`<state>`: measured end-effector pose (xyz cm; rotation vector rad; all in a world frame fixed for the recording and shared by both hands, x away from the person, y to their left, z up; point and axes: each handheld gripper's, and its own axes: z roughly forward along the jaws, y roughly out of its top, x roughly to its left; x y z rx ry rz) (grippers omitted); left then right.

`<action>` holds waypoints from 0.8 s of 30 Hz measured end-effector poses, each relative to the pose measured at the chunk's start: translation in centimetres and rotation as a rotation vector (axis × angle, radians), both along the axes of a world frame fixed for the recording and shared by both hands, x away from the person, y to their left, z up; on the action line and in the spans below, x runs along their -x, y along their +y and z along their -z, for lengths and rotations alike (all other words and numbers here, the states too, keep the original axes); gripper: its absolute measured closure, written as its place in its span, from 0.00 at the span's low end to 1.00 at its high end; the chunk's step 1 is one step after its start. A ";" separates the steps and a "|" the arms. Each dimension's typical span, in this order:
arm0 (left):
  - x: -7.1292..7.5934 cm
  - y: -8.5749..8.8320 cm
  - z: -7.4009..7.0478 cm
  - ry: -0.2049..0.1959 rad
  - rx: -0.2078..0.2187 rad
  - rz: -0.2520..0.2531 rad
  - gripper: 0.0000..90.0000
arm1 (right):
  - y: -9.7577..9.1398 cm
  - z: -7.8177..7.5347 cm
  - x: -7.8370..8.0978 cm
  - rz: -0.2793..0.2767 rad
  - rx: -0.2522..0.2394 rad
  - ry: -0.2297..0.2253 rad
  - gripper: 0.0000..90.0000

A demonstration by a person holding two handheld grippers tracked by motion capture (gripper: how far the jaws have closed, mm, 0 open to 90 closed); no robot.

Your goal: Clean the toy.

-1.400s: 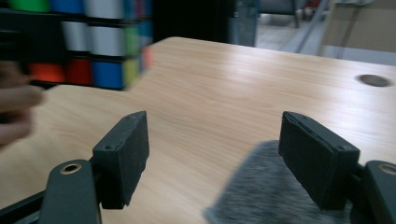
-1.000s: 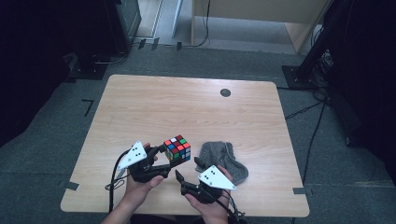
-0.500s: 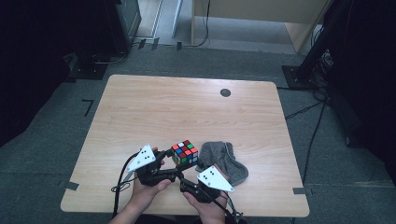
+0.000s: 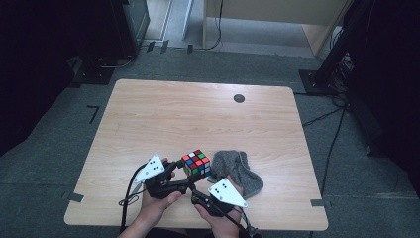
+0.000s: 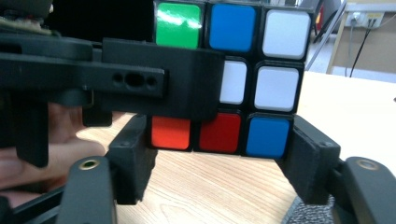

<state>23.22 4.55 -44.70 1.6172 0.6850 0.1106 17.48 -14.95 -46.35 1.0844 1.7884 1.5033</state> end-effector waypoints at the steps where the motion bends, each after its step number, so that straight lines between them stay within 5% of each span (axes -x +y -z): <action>1: 0.0 0.0 0.0 -0.002 -0.003 0.004 0.37 | 0.0 0.0 0.0 -0.001 0.008 -0.005 0.38; 13: -0.1 -0.2 -0.2 0.014 -0.004 0.027 0.36 | -0.7 -0.2 0.2 -0.026 0.121 -0.074 0.38; 24: -0.3 0.1 -0.5 0.015 -0.022 0.051 0.35 | -0.6 -0.2 0.4 -0.032 0.150 -0.083 0.38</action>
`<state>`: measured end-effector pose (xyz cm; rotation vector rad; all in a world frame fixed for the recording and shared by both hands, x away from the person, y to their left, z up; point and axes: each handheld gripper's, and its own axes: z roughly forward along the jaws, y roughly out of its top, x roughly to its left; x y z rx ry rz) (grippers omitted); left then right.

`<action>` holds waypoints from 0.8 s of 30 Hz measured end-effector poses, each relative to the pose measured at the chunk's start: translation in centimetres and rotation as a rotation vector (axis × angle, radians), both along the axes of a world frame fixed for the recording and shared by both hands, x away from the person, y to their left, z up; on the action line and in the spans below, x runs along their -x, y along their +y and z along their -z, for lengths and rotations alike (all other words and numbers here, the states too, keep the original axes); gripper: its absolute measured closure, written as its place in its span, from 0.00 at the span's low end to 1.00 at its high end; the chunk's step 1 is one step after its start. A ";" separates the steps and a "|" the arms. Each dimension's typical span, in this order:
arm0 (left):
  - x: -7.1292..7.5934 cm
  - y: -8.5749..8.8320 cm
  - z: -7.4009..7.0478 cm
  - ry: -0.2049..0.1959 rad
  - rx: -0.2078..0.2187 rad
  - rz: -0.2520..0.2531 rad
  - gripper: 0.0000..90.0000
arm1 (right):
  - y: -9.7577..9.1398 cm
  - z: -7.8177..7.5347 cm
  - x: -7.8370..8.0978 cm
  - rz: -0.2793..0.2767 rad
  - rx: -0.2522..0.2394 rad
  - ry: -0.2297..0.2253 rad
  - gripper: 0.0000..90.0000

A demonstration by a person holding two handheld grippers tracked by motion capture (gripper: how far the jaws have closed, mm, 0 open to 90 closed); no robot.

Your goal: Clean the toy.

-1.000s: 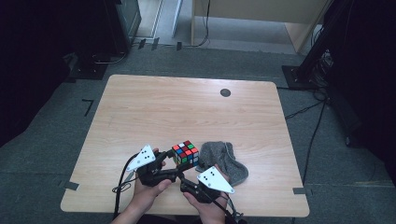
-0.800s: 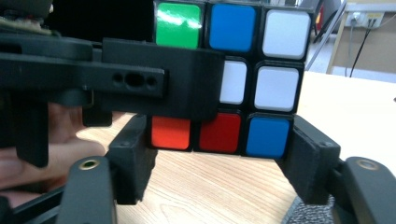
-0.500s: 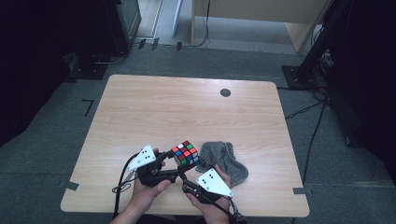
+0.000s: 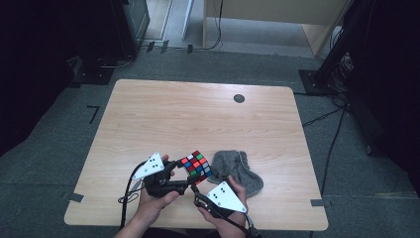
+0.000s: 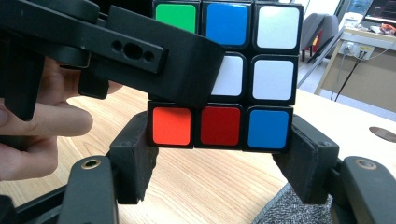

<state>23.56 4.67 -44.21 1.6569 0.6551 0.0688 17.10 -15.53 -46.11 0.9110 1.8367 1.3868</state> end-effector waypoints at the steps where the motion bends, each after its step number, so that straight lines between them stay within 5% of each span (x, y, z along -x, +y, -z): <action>1: 0.0 0.0 0.0 0.000 -0.002 0.000 0.35 | 0.0 0.0 0.0 0.000 0.004 -0.001 0.38; 10: 1.0 -0.7 0.1 -0.052 -0.034 -0.032 0.38 | 0.1 -0.2 -0.2 0.006 -0.094 0.049 0.34; 16: 0.7 -0.6 0.2 -0.041 -0.001 -0.017 0.36 | 0.0 -0.3 -0.2 0.024 -0.084 0.046 0.38; 24: 0.1 1.1 -0.9 -0.066 0.064 -0.017 0.17 | -0.7 0.2 -0.6 0.016 -0.065 0.102 0.38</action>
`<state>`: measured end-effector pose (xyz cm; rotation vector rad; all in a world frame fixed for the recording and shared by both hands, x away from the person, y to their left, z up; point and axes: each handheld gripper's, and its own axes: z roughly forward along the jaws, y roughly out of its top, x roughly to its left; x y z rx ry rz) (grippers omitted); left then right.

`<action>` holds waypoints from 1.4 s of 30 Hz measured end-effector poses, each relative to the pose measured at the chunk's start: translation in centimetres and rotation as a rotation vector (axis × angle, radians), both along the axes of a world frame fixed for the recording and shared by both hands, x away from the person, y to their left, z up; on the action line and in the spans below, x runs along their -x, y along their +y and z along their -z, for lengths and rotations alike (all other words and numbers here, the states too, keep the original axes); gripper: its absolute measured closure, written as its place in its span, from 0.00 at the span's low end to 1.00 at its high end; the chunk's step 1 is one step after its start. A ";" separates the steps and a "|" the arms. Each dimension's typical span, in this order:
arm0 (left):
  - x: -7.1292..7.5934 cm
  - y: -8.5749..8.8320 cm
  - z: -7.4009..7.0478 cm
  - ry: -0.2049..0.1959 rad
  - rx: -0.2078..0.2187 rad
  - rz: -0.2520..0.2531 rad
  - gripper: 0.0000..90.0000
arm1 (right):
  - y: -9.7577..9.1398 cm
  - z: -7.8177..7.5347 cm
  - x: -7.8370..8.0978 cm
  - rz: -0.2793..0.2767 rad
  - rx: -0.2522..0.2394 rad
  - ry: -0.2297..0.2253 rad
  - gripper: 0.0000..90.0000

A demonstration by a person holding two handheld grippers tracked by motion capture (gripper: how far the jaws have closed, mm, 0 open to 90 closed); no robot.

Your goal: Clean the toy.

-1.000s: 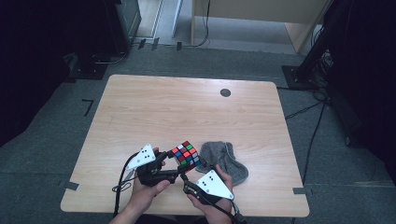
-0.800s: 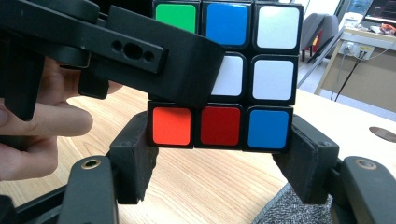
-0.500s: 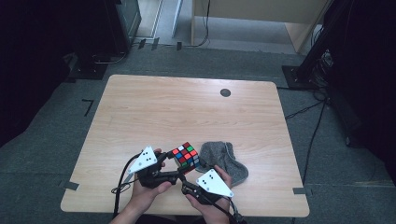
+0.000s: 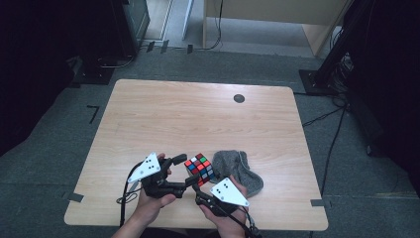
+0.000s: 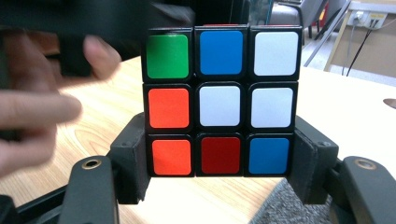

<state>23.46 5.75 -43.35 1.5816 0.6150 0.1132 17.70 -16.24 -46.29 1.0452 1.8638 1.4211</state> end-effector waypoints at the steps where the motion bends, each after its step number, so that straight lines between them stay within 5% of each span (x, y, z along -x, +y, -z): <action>1: -0.2 0.5 -0.1 -0.001 0.005 -0.005 0.16 | -0.2 0.0 -0.1 -0.001 -0.002 0.002 0.38; 4: -0.7 1.6 0.0 -0.023 -0.008 -0.018 0.14 | -1.5 -0.5 -0.4 0.003 -0.019 0.017 0.38; 10: -1.0 2.1 1.2 -0.127 -0.170 -0.023 0.11 | -3.9 -1.7 -1.1 -0.026 -0.018 0.054 0.38; 17: -0.1 0.3 2.4 -0.243 -0.326 0.017 0.11 | -4.8 -2.7 -1.3 -0.056 -0.050 0.121 0.38; 27: 1.1 -1.1 2.8 -0.382 -0.429 -0.009 0.12 | -4.2 -3.9 -1.3 -0.196 -0.183 0.304 0.38; 32: 1.8 -2.0 3.0 -0.459 -0.483 -0.018 0.15 | -3.7 -3.8 -1.5 -0.220 -0.167 0.372 0.38; 42: 2.6 -2.9 3.3 -0.522 -0.534 0.019 0.18 | -2.4 -3.6 -1.8 -0.234 -0.111 0.484 0.38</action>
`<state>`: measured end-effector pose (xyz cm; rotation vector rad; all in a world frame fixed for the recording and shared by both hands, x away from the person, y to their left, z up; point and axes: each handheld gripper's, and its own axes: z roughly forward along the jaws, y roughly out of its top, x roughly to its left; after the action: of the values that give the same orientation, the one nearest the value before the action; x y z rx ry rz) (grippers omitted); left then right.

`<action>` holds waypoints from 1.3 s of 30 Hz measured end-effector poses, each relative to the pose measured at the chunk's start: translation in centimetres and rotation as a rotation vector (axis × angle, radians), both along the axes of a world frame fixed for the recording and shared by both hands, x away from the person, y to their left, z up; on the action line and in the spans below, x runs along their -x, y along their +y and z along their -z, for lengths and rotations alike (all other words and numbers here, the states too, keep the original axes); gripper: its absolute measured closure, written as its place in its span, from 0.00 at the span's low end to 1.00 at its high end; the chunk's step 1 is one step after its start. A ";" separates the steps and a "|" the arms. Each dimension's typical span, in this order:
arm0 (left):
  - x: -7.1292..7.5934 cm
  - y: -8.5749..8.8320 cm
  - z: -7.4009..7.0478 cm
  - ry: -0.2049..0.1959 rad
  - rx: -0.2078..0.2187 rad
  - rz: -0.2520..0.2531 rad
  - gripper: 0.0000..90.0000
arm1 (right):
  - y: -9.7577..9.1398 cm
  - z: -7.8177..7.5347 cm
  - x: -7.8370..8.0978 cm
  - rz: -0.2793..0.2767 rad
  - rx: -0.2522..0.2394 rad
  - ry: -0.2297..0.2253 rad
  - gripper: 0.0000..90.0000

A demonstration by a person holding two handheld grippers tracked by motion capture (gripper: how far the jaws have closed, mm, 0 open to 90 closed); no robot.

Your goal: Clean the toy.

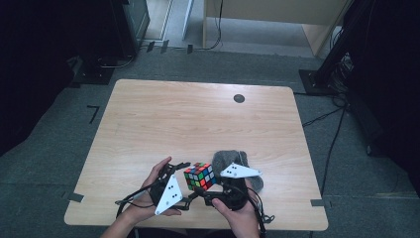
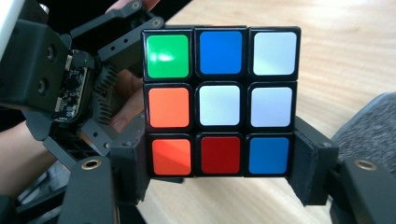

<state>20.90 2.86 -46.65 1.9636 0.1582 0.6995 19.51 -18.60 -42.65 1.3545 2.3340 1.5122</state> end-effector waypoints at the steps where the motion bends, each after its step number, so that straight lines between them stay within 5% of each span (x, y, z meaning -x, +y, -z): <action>1: 0.1 0.0 0.1 -0.007 0.002 0.003 0.23 | 0.2 0.0 0.0 -0.003 0.006 0.018 0.38; 4: 0.3 -0.1 0.3 -0.022 -0.008 0.020 0.34 | 0.2 0.2 -0.3 -0.008 0.001 0.057 0.37; 7: 0.1 -0.1 0.4 0.010 -0.019 0.008 0.37 | -0.3 0.2 -0.5 -0.005 -0.046 0.055 0.31; 11: -1.0 0.6 0.5 0.098 -0.003 -0.021 0.37 | -2.3 -0.6 -0.5 0.043 -0.145 -0.021 0.25; 14: -1.7 1.5 0.2 0.169 0.040 -0.032 0.37 | -4.0 -0.8 -0.5 0.145 -0.156 -0.106 0.22; 18: -2.2 2.4 -0.1 0.220 0.085 -0.029 0.37 | -5.3 1.2 -1.5 0.328 0.072 -0.210 0.22; 20: -2.4 2.6 -0.2 0.244 0.109 -0.028 0.37 | -5.7 3.0 -2.4 0.376 0.162 -0.173 0.22; 26: -2.8 3.0 -0.2 0.313 0.153 0.006 0.37 | -5.6 6.9 -4.1 0.441 0.299 -0.085 0.23; 28: -2.8 3.1 -0.2 0.331 0.165 0.014 0.37 | -6.0 7.5 -4.3 0.483 0.288 -0.061 0.24; 34: -2.8 3.2 -0.3 0.339 0.172 0.021 0.37 | -6.3 8.7 -4.8 0.464 0.290 -0.040 0.24; 39: -2.8 3.1 -0.5 0.345 0.170 0.006 0.37 | -5.8 9.3 -4.6 0.456 0.362 -0.070 0.25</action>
<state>23.75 5.93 -46.17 1.9053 0.4075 0.3265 24.08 -24.35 -51.96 1.5552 1.9467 0.9406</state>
